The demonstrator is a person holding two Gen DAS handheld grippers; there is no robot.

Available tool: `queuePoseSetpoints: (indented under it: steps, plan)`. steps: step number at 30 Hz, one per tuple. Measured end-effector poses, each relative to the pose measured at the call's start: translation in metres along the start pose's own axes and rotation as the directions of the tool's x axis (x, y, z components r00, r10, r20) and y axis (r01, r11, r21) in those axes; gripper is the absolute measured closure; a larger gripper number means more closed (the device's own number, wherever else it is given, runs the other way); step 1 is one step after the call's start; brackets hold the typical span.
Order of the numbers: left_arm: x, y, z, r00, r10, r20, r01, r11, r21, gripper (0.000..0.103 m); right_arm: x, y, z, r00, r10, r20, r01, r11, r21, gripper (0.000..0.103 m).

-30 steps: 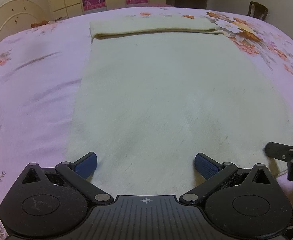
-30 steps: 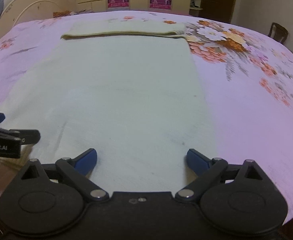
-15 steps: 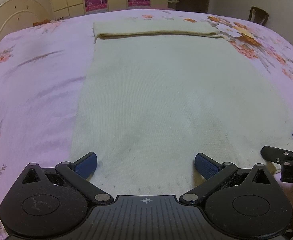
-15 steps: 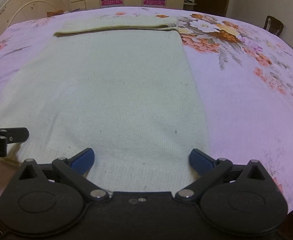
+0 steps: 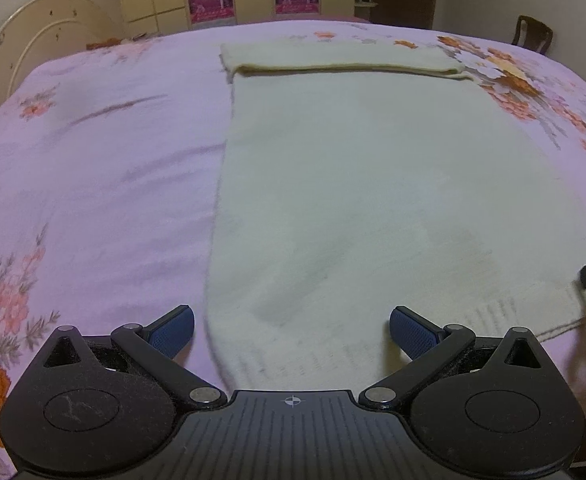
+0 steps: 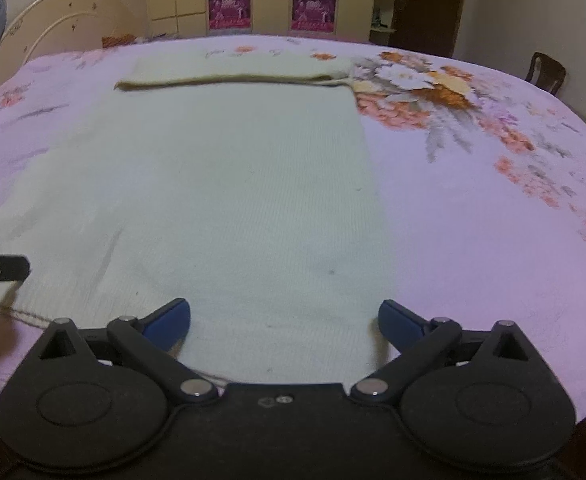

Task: Fold small clothes
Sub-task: 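Move the left gripper to the sweater's hem and grasp it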

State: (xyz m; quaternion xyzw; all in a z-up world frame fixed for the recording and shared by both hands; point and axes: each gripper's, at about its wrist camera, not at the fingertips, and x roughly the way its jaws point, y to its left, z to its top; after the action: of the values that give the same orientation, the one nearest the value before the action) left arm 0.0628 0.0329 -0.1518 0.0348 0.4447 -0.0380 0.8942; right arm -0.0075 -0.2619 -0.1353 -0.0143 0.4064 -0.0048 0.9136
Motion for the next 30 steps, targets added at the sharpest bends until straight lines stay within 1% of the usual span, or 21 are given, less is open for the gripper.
queuePoseSetpoints:
  steps: [3, 6, 7, 8, 9, 13, 16, 17, 19, 21, 22, 23, 25, 28, 29, 30]
  plan:
    - [0.002, 0.012, -0.004, 1.0, -0.022, -0.012, 0.021, 0.999, -0.043, 0.0, -0.001, -0.019, 0.0, 1.0, 0.004, -0.013, -0.004, 0.998, 0.065, 0.01]
    - [0.004, 0.019, -0.008, 0.999, -0.027, -0.023, 0.025, 0.998, -0.065, 0.0, -0.001, -0.035, 0.0, 1.0, -0.007, -0.018, 0.009, 0.994, 0.108, 0.011]
    - [0.004, 0.021, -0.008, 0.999, -0.034, -0.022, 0.032, 0.997, -0.066, 0.0, 0.0, -0.04, 0.0, 1.0, -0.009, -0.021, 0.012, 0.993, 0.119, 0.013]
    - [0.004, 0.022, -0.008, 0.999, -0.04, -0.025, 0.039, 0.997, -0.067, 0.0, 0.0, -0.044, 0.001, 1.0, -0.01, -0.024, 0.013, 0.992, 0.129, 0.019]
    - [0.005, 0.023, -0.008, 0.999, -0.045, -0.029, 0.043, 0.997, -0.068, 0.0, 0.0, -0.048, 0.002, 1.0, -0.009, -0.025, 0.012, 0.99, 0.14, 0.022]
    - [0.007, 0.027, -0.007, 0.996, -0.076, -0.035, 0.073, 0.993, -0.092, 0.001, 0.006, -0.056, 0.003, 0.999, -0.001, -0.043, 0.008, 0.987, 0.159, 0.022]
    - [0.006, 0.03, -0.007, 0.994, -0.108, -0.032, 0.103, 0.987, -0.121, 0.002, 0.01, -0.054, 0.004, 0.998, 0.006, -0.058, 0.003, 0.99, 0.143, 0.022]
    - [0.005, 0.032, -0.007, 0.992, -0.123, -0.028, 0.118, 0.984, -0.131, 0.012, 0.01, -0.054, 0.005, 0.998, 0.008, -0.059, 0.001, 0.99, 0.141, 0.022]
    - [0.003, 0.035, -0.008, 0.989, -0.145, -0.023, 0.14, 0.98, -0.143, 0.02, 0.012, -0.054, 0.005, 0.998, 0.011, -0.065, -0.002, 0.99, 0.142, 0.025]
    - [0.002, 0.042, -0.008, 0.985, -0.172, -0.019, 0.166, 0.97, -0.177, 0.03, 0.012, -0.056, 0.006, 0.998, 0.009, -0.068, 0.001, 0.989, 0.148, 0.027]
    - [0.001, 0.046, -0.008, 0.982, -0.19, -0.017, 0.183, 0.963, -0.2, 0.037, 0.012, -0.057, 0.006, 0.998, 0.005, -0.068, 0.005, 0.989, 0.151, 0.027]
    - [0.001, 0.049, -0.009, 0.977, -0.212, -0.013, 0.204, 0.954, -0.221, 0.039, 0.011, -0.058, 0.007, 0.998, 0.002, -0.066, 0.008, 0.988, 0.155, 0.027]
    - [0.003, 0.051, -0.009, 0.971, -0.238, -0.008, 0.228, 0.94, -0.253, 0.04, 0.01, -0.06, 0.008, 0.998, -0.001, -0.064, 0.011, 0.987, 0.162, 0.027]
    - [0.007, 0.049, -0.007, 0.963, -0.271, -0.002, 0.26, 0.926, -0.273, 0.04, 0.01, -0.062, 0.009, 0.998, -0.006, -0.067, 0.017, 0.987, 0.16, 0.027]
    - [0.009, 0.049, -0.006, 0.957, -0.291, 0.001, 0.279, 0.918, -0.283, 0.04, 0.011, -0.062, 0.009, 0.997, -0.006, -0.071, 0.017, 0.987, 0.159, 0.027]
    - [0.011, 0.049, -0.004, 0.952, -0.305, 0.003, 0.293, 0.911, -0.289, 0.043, 0.012, -0.062, 0.008, 0.997, -0.006, -0.076, 0.018, 0.987, 0.157, 0.027]
